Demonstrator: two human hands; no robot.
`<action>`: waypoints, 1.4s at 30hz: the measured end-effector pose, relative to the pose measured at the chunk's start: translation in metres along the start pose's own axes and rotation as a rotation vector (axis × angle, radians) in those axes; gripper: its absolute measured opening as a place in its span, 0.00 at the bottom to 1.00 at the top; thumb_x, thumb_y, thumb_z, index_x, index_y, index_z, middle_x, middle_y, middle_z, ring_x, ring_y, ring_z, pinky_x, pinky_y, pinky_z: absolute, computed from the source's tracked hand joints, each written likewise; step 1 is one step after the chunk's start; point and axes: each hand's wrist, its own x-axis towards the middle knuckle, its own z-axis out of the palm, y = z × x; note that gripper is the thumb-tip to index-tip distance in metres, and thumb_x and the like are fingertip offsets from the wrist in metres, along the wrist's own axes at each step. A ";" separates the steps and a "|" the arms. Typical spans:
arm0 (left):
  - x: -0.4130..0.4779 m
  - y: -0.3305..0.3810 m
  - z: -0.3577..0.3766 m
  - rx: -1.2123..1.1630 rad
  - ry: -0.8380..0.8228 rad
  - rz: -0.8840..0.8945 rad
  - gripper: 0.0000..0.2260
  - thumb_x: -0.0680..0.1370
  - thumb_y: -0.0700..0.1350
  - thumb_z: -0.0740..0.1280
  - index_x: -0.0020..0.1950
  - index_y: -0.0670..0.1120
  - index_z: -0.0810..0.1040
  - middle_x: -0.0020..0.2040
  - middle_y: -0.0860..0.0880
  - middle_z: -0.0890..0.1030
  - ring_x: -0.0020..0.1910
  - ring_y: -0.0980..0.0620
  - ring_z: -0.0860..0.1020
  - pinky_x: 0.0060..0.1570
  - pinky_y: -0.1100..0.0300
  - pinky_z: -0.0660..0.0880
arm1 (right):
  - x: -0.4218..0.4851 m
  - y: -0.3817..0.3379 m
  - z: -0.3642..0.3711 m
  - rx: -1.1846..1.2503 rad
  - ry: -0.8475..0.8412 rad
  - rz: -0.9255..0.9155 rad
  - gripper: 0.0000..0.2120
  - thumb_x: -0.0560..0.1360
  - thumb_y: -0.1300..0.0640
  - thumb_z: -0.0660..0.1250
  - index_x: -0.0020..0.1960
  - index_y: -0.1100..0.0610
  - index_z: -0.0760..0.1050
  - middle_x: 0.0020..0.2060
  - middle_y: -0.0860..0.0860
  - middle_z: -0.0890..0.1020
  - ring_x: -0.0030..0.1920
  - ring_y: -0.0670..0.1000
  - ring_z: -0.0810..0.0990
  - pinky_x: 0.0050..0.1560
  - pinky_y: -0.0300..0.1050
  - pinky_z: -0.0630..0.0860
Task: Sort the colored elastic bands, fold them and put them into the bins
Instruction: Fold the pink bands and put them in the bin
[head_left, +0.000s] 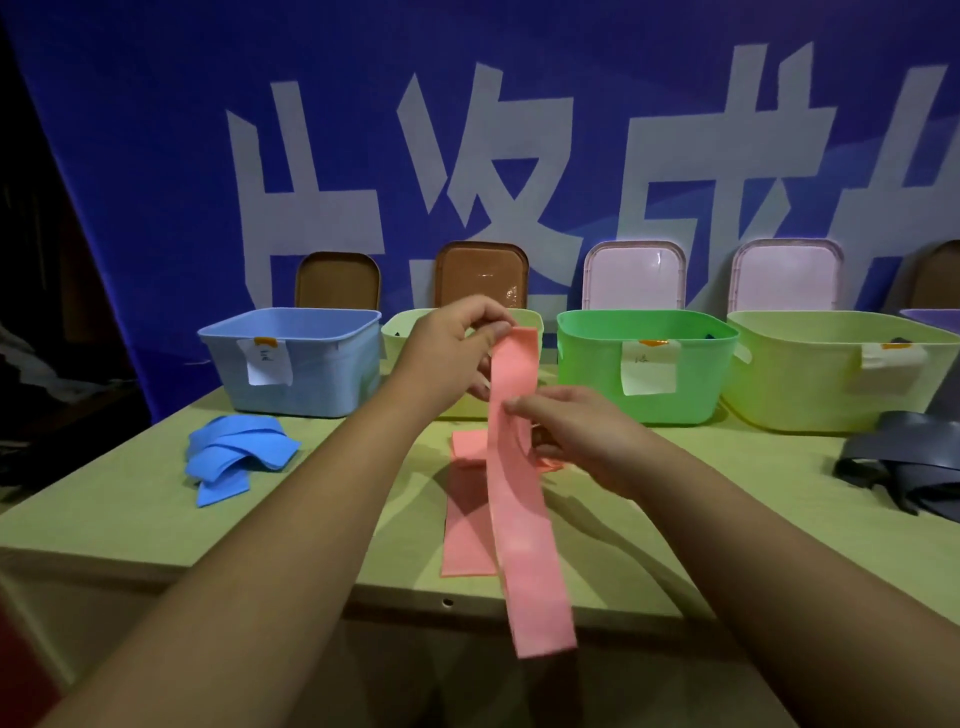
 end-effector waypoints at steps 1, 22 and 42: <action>0.003 -0.008 0.002 0.004 -0.008 -0.012 0.07 0.86 0.39 0.67 0.56 0.47 0.85 0.41 0.39 0.80 0.32 0.46 0.80 0.30 0.50 0.84 | 0.010 -0.001 -0.001 -0.025 0.038 -0.027 0.12 0.82 0.47 0.71 0.59 0.54 0.84 0.49 0.52 0.88 0.51 0.55 0.87 0.54 0.52 0.83; 0.001 -0.106 -0.007 0.439 -0.591 -0.156 0.08 0.77 0.53 0.78 0.54 0.58 0.83 0.51 0.59 0.84 0.50 0.60 0.81 0.54 0.58 0.80 | 0.079 0.037 0.001 0.036 0.162 -0.196 0.05 0.83 0.51 0.72 0.54 0.49 0.86 0.41 0.45 0.87 0.41 0.46 0.85 0.45 0.46 0.79; 0.003 -0.106 -0.007 0.222 -0.157 -0.098 0.06 0.83 0.47 0.71 0.49 0.57 0.85 0.44 0.56 0.86 0.45 0.57 0.84 0.48 0.53 0.83 | 0.072 0.033 -0.003 0.125 0.022 -0.198 0.08 0.83 0.62 0.68 0.56 0.56 0.86 0.46 0.56 0.86 0.46 0.55 0.83 0.49 0.53 0.81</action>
